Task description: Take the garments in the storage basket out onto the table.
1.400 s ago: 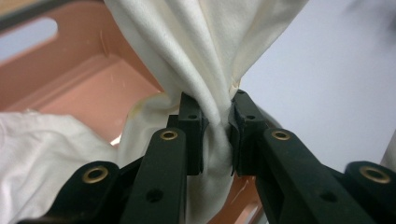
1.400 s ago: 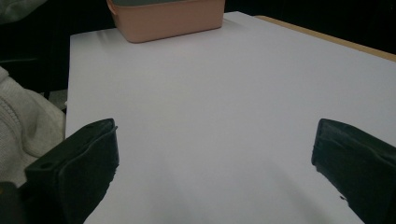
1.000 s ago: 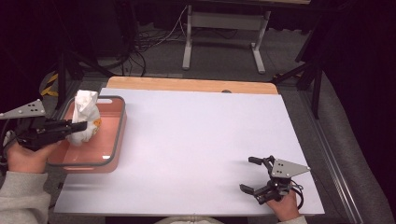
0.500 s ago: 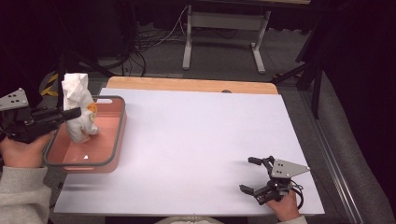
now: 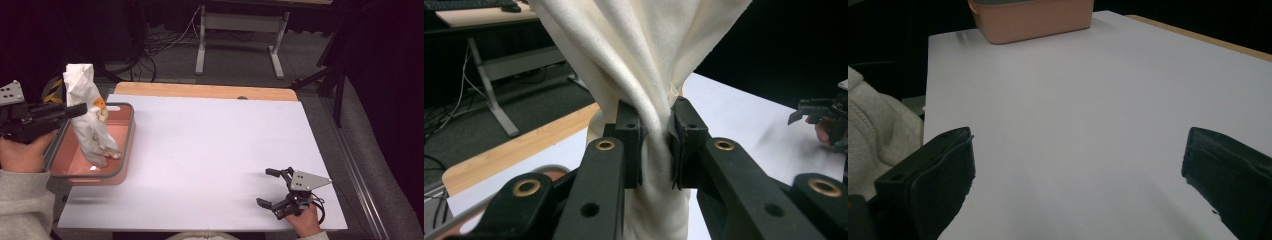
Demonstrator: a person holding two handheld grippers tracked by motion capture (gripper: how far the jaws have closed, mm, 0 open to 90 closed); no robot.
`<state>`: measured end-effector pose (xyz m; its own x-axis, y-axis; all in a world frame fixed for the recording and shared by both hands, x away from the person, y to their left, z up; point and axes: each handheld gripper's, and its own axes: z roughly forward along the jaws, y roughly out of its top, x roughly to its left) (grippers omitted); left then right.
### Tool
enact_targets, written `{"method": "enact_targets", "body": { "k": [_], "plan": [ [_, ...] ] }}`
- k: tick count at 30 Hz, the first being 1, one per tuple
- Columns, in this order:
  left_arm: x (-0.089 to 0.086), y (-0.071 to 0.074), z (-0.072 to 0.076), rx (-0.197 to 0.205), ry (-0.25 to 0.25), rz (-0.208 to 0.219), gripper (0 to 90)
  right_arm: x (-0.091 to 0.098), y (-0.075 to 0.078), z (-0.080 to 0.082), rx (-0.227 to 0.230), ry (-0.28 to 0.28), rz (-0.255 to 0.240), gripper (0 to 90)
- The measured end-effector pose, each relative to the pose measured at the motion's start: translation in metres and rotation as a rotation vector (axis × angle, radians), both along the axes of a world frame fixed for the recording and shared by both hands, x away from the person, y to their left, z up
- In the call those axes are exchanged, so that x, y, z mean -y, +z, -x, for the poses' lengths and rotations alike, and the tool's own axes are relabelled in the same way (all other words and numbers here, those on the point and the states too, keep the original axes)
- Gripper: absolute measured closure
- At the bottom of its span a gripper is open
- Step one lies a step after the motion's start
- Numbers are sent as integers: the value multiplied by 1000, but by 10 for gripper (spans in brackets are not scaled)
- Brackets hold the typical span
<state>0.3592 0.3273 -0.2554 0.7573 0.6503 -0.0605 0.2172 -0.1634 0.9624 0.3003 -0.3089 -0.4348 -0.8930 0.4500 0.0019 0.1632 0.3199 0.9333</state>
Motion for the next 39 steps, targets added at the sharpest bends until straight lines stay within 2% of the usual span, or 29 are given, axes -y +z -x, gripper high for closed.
{"method": "enact_targets", "body": {
  "k": [25,30,39],
  "plan": [
    [29,45,-1,74,-58,18,784,1,0,0,2,-2,-5,11],
    [43,54,-2,88,-87,14,784,2,1,0,4,-2,-8,11],
    [71,64,-7,102,-167,43,784,3,1,0,5,0,-13,11]
  ]
}}
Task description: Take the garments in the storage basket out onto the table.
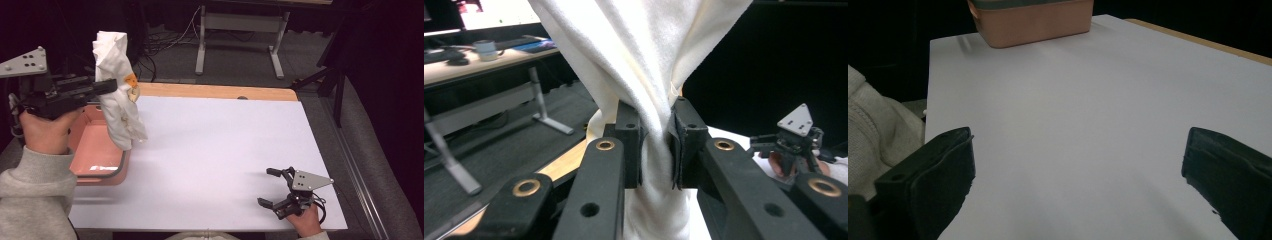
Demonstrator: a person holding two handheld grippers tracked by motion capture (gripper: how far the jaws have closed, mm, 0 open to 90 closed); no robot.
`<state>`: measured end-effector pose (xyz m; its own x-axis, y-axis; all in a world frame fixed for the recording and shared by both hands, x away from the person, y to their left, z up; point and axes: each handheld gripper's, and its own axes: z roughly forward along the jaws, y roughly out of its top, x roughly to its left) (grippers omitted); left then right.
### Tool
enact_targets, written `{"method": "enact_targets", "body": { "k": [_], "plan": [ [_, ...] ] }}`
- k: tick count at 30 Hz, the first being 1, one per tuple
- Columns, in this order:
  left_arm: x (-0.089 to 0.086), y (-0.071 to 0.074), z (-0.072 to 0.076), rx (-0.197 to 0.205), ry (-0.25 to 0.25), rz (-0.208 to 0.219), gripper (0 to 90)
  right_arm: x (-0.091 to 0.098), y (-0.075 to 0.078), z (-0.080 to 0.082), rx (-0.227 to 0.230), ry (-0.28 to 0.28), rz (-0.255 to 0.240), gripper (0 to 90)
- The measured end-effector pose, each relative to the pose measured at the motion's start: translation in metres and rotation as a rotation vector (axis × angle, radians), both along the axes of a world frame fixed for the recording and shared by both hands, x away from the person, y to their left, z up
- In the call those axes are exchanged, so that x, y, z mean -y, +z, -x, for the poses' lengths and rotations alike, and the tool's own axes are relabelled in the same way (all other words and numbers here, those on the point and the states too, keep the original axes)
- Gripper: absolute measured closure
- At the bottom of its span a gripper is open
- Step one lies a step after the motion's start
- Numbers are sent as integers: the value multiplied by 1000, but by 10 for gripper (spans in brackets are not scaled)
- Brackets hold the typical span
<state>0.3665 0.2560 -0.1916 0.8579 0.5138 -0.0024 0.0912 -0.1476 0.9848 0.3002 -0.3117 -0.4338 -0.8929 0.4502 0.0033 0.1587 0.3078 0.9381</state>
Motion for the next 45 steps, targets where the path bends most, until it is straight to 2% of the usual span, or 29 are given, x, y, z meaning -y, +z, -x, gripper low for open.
{"method": "enact_targets", "body": {
  "k": [8,17,20,33,39,43,45],
  "plan": [
    [33,-1,-10,1,-67,-5,783,0,0,0,-1,3,0,12],
    [57,-8,-18,-10,-121,3,783,0,0,1,2,4,0,12],
    [69,-13,-23,-19,-150,15,783,0,0,1,3,3,0,12],
    [106,-34,-36,-36,-201,20,783,1,0,1,6,5,0,12],
    [121,-52,-47,-69,-225,42,782,1,0,1,7,7,0,12],
    [130,-61,-51,-78,-232,35,782,1,0,2,6,9,-1,12],
    [134,-65,-51,-73,-224,17,782,1,0,1,8,10,-1,12]
  ]
}}
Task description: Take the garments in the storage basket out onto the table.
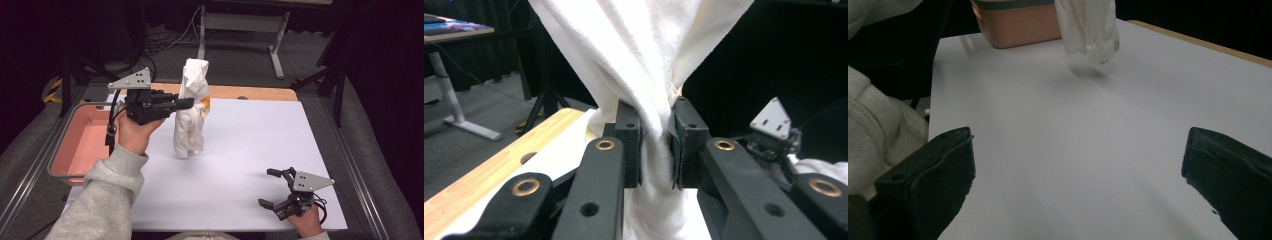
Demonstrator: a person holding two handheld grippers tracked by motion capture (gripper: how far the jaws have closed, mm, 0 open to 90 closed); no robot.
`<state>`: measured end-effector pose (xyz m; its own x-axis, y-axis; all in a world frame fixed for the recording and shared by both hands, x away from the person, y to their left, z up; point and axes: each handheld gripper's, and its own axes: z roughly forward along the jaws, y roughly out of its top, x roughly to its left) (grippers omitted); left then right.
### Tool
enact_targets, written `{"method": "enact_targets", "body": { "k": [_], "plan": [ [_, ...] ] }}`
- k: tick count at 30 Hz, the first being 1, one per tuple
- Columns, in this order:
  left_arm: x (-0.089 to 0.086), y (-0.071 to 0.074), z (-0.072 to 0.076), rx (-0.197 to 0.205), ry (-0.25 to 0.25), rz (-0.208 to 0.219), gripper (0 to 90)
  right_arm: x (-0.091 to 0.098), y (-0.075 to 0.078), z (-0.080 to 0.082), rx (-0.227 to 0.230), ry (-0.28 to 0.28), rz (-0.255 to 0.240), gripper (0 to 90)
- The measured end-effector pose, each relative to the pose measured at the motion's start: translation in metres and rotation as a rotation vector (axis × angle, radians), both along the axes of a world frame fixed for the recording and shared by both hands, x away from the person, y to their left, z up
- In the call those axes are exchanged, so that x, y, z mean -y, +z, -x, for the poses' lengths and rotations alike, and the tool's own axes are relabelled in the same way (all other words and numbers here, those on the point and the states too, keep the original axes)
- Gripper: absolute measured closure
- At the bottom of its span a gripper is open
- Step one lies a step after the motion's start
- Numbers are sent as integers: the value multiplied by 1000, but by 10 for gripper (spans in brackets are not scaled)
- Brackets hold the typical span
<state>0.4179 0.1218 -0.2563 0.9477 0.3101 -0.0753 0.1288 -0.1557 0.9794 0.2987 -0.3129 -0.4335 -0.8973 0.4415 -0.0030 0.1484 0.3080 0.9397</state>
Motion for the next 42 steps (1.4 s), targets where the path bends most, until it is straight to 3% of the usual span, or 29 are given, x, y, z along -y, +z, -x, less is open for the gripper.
{"method": "enact_targets", "body": {
  "k": [4,10,18,22,31,36,42],
  "plan": [
    [6,-8,-1,5,14,-45,782,0,0,0,0,2,1,12],
    [9,-17,-4,-15,11,-57,782,0,0,0,0,3,0,12],
    [8,-31,-6,-75,-14,-54,781,0,0,0,-3,2,4,12],
    [9,-42,-7,-123,-21,-86,779,-1,-1,0,-3,3,4,12],
    [11,-63,-9,-176,-24,-152,777,-1,-1,0,-4,3,7,12],
    [19,-86,-9,-224,-40,-209,775,-1,-1,0,-7,3,6,12],
    [28,-103,-7,-256,-53,-264,773,-1,-1,0,-9,3,6,12]
  ]
}}
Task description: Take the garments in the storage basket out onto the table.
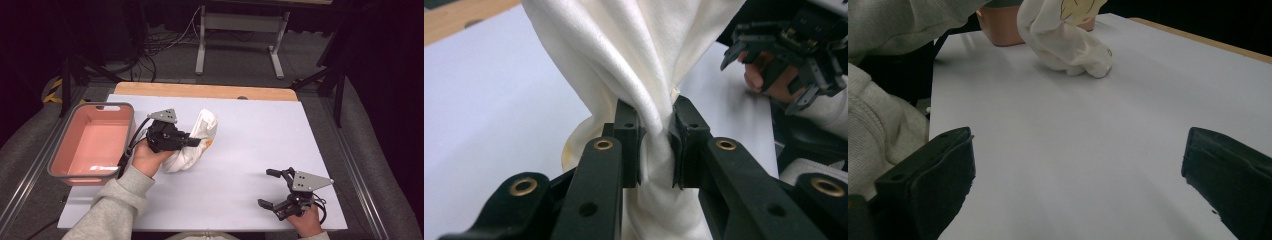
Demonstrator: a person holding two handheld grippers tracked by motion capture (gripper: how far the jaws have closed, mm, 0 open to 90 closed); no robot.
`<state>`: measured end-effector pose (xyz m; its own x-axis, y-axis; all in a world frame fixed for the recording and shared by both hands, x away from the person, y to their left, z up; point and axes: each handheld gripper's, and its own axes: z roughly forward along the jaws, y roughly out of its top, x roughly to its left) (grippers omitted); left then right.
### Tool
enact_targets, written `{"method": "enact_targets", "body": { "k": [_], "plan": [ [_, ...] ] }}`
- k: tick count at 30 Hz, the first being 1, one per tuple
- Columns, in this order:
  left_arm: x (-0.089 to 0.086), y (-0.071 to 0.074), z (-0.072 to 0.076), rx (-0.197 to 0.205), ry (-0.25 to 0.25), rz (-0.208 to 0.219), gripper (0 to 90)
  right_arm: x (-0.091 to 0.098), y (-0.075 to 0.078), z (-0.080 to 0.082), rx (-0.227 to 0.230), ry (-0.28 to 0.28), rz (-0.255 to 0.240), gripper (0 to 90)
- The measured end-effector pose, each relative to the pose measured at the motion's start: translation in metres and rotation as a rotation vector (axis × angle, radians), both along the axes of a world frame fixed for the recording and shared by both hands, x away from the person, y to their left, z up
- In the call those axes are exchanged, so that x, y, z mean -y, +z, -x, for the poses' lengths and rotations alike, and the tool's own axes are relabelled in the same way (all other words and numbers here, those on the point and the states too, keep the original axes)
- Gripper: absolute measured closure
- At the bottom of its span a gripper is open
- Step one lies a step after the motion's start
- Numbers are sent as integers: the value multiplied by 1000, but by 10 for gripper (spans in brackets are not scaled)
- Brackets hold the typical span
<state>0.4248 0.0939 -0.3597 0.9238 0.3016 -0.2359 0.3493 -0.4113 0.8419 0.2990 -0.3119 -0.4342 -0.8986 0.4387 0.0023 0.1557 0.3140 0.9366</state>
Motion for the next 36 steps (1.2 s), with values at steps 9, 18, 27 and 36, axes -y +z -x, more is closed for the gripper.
{"method": "enact_targets", "body": {
  "k": [9,18,27,36],
  "plan": [
    [10,-19,3,-31,-21,-55,767,0,0,0,0,2,0,12],
    [21,-33,5,-62,-46,-102,755,0,0,0,-1,3,1,12],
    [29,-40,7,-80,-65,-147,731,0,0,0,0,5,1,14],
    [35,-42,11,-65,-81,-173,595,0,0,0,1,6,2,15]
  ]
}}
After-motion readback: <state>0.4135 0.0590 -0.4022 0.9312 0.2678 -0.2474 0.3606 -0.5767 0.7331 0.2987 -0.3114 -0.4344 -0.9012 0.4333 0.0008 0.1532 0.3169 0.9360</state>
